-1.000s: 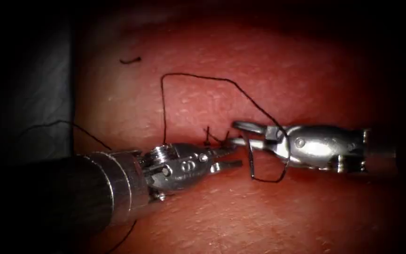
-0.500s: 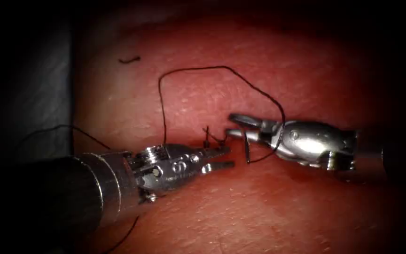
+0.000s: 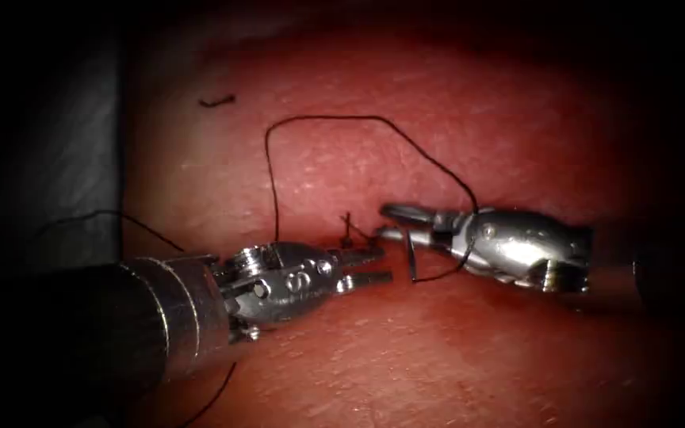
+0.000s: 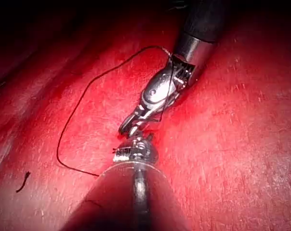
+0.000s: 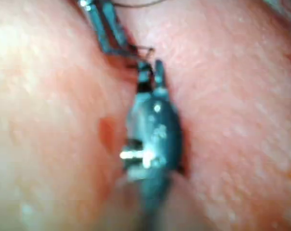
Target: Wound Closure
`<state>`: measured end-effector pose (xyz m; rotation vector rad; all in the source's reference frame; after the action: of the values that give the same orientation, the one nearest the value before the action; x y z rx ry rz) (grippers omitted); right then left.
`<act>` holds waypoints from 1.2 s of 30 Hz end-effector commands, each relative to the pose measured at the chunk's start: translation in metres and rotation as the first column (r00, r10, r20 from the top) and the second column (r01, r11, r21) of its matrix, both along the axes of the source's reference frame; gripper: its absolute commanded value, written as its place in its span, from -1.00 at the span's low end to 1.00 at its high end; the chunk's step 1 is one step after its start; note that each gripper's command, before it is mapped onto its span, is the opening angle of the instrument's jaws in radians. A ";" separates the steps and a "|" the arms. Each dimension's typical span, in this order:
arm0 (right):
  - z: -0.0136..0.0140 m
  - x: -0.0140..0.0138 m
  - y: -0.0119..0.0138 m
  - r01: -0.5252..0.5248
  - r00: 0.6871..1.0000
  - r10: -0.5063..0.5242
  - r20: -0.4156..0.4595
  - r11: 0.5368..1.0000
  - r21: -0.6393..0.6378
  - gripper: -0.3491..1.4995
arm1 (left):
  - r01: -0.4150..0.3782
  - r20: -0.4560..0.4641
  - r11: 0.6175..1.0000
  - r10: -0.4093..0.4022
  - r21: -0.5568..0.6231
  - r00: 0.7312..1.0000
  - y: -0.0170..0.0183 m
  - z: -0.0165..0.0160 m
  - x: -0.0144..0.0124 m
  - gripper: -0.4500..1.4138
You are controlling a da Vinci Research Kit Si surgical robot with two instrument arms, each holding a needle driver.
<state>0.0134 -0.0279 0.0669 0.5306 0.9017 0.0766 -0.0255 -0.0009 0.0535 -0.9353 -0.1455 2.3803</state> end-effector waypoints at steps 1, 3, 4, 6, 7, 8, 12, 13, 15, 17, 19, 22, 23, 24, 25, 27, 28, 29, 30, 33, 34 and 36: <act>0.0001 0.0006 -0.0008 -0.005 1.000 0.005 -0.007 1.000 0.006 -1.00 | -0.001 0.001 1.000 0.001 0.001 1.000 -0.0002 0.0006 -0.0006 -0.67; 0.0001 0.0006 -0.0009 -0.002 1.000 0.002 -0.009 1.000 0.005 -1.00 | -0.001 0.001 1.000 0.001 0.001 1.000 -0.0002 0.0007 -0.0006 -0.67; 0.0000 0.0007 -0.0009 0.002 1.000 -0.002 -0.001 1.000 0.006 -1.00 | -0.001 0.001 1.000 0.001 0.001 1.000 -0.0002 0.0007 -0.0006 -0.67; -0.0010 0.0013 0.0010 -0.120 0.992 0.119 -0.050 0.993 -0.010 -1.00 | 0.000 0.001 1.000 0.000 0.001 1.000 -0.0002 0.0007 -0.0007 -0.66; -0.0016 0.0015 0.0016 -0.131 0.990 0.129 -0.047 0.991 -0.021 -1.00 | 0.000 0.001 1.000 0.000 0.001 1.000 -0.0002 0.0007 -0.0007 -0.66; -0.0024 0.0017 0.0023 -0.147 0.987 0.145 -0.063 0.989 -0.029 -1.00 | 0.000 0.001 1.000 0.000 0.001 1.000 -0.0002 0.0007 -0.0007 -0.66; -0.0060 0.0021 0.0041 -0.260 0.959 0.240 -0.151 0.956 -0.134 0.47 | 0.000 0.000 1.000 0.000 0.001 1.000 -0.0002 0.0007 -0.0007 -0.66; -0.0075 0.0027 0.0048 -0.281 0.952 0.248 -0.178 0.941 -0.188 0.74 | 0.002 -0.001 1.000 -0.002 0.000 1.000 -0.0003 0.0007 -0.0009 -0.66; -0.0078 0.0029 0.0050 -0.278 0.952 0.238 -0.193 0.937 -0.211 0.78 | 0.002 -0.001 1.000 -0.002 0.000 1.000 -0.0003 0.0008 -0.0010 -0.66; -0.0080 0.0031 0.0054 -0.276 0.947 0.222 -0.231 0.932 -0.236 0.82 | 0.003 -0.002 1.000 -0.003 -0.001 1.000 -0.0003 0.0008 -0.0011 -0.66; -0.0085 0.0030 0.0063 -0.285 0.937 0.193 -0.292 0.905 -0.317 0.89 | 0.002 -0.001 1.000 -0.002 -0.001 1.000 -0.0003 0.0008 -0.0010 -0.66; -0.0093 0.0030 0.0065 -0.268 0.926 0.117 -0.358 0.873 -0.408 0.85 | 0.002 -0.001 1.000 -0.002 -0.001 1.000 -0.0002 0.0009 -0.0011 -0.66; -0.0094 0.0031 0.0065 -0.275 0.922 0.114 -0.369 0.865 -0.420 0.84 | 0.002 -0.001 1.000 -0.002 -0.001 1.000 -0.0003 0.0009 -0.0011 -0.66; -0.0095 0.0036 0.0065 -0.285 0.916 0.097 -0.389 0.841 -0.461 0.84 | 0.000 -0.003 1.000 0.000 0.000 1.000 -0.0004 0.0010 -0.0010 -0.66; -0.0096 0.0042 0.0066 -0.295 0.911 0.083 -0.404 0.817 -0.495 0.84 | -0.004 -0.006 1.000 0.004 0.003 1.000 -0.0005 0.0010 -0.0010 -0.66; -0.0096 0.0045 0.0067 -0.301 0.908 0.080 -0.411 0.807 -0.508 0.84 | -0.004 -0.006 1.000 0.004 0.002 1.000 -0.0005 0.0010 -0.0009 -0.66; -0.0098 0.0051 0.0068 -0.306 0.902 0.066 -0.427 0.795 -0.524 0.82 | -0.008 -0.007 1.000 0.008 0.004 1.000 -0.0006 0.0010 -0.0006 -0.66; -0.0098 0.0051 0.0068 -0.306 0.902 0.066 -0.427 0.795 -0.524 0.82 | -0.008 -0.007 1.000 0.008 0.004 1.000 -0.0006 0.0010 -0.0006 -0.66; -0.0101 0.0059 0.0069 -0.303 0.900 0.051 -0.432 0.786 -0.538 0.78 | -0.012 -0.006 1.000 0.012 0.002 1.000 -0.0008 0.0010 -0.0001 -0.66; -0.0102 0.0067 0.0072 -0.302 0.901 0.042 -0.432 0.776 -0.554 0.76 | -0.021 -0.011 1.000 0.021 0.004 1.000 -0.0011 0.0011 0.0006 -0.66; -0.0103 0.0069 0.0074 -0.303 0.901 0.044 -0.431 0.776 -0.553 0.76 | -0.021 -0.012 1.000 0.021 0.004 1.000 -0.0012 0.0011 0.0007 -0.66; -0.0105 0.0071 0.0079 -0.303 0.902 0.041 -0.431 0.772 -0.559 0.74 | -0.022 -0.015 1.000 0.023 0.003 1.000 -0.0014 0.0013 0.0006 -0.64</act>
<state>0.0199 -0.0192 0.0560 -0.1763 1.3018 -0.1647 -0.0242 -0.0021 0.0541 -0.9175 -0.1549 2.4075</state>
